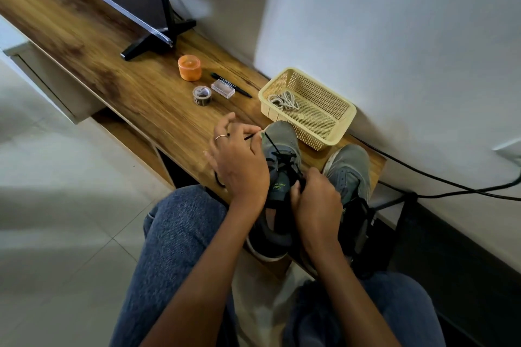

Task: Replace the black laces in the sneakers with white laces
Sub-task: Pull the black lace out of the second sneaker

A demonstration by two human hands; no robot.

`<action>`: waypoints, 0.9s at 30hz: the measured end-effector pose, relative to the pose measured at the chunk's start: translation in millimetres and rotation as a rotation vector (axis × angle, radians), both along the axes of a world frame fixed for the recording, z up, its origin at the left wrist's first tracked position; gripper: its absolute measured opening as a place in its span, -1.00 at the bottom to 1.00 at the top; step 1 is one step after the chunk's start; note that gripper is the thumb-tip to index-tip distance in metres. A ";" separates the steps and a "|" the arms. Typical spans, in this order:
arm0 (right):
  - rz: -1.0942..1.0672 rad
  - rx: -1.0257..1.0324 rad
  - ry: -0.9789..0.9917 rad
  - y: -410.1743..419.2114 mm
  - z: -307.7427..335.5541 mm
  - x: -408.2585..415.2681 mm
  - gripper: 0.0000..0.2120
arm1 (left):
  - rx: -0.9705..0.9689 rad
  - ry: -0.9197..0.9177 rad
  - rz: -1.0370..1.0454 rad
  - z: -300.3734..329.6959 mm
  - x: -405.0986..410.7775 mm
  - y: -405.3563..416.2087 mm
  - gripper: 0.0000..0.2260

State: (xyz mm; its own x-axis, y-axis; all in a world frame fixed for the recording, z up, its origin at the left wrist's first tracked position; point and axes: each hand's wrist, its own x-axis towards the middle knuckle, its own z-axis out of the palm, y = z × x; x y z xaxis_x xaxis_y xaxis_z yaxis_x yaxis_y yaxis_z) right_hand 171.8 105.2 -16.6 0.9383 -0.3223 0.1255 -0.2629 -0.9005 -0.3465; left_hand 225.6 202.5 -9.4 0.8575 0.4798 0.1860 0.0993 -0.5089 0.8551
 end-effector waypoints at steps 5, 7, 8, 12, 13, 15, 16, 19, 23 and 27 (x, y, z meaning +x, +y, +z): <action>0.041 -0.060 -0.033 2.0 -3.4 -0.1 -0.94 | 0.119 0.004 -0.113 0.5 -4.6 -5.8 -0.92; 0.084 -0.133 -0.091 0.9 -8.3 -0.1 -0.91 | 0.237 0.043 -0.265 -1.3 -6.9 -7.0 -0.81; 0.090 -0.173 -0.119 0.1 -10.3 0.5 -0.86 | 0.283 0.083 -0.338 -3.4 -7.8 -7.3 -0.75; 0.102 -0.241 -0.187 -1.5 -15.7 0.2 -0.79 | 0.421 0.188 -0.500 -10.0 -7.9 -5.6 -0.70; 0.099 -0.244 -0.203 -1.8 -17.4 -0.4 -0.81 | 0.457 0.216 -0.509 -10.3 -8.1 -5.0 -0.71; 0.079 -0.241 -0.212 -1.3 -18.3 -1.9 -0.81 | 0.502 0.278 -0.516 -9.9 -9.0 -4.2 -0.73; 0.066 -0.239 -0.204 -0.9 -18.2 -2.7 -0.75 | 0.509 0.298 -0.509 -9.5 -9.5 -4.1 -0.74; 0.041 -0.238 -0.198 0.1 -16.2 -4.1 -0.58 | 0.512 0.315 -0.470 -8.1 -11.1 -5.6 -0.79; 0.033 -0.259 -0.242 0.1 -14.7 -5.1 -0.69 | 0.467 0.282 -0.401 -8.8 -11.4 -8.2 -0.88; 0.083 -0.205 -0.234 -3.6 -21.2 -7.8 -0.85 | 0.451 0.279 -0.446 -9.8 -7.7 -8.4 -0.86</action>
State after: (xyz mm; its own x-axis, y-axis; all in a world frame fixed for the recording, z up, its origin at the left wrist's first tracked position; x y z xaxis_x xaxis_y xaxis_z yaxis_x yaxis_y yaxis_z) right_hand 164.0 101.7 -37.8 0.8981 -0.1916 0.3958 -0.1202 -0.9728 -0.1980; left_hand 217.9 194.1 -19.2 0.9996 -0.0020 0.0283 -0.0165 -0.8519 0.5234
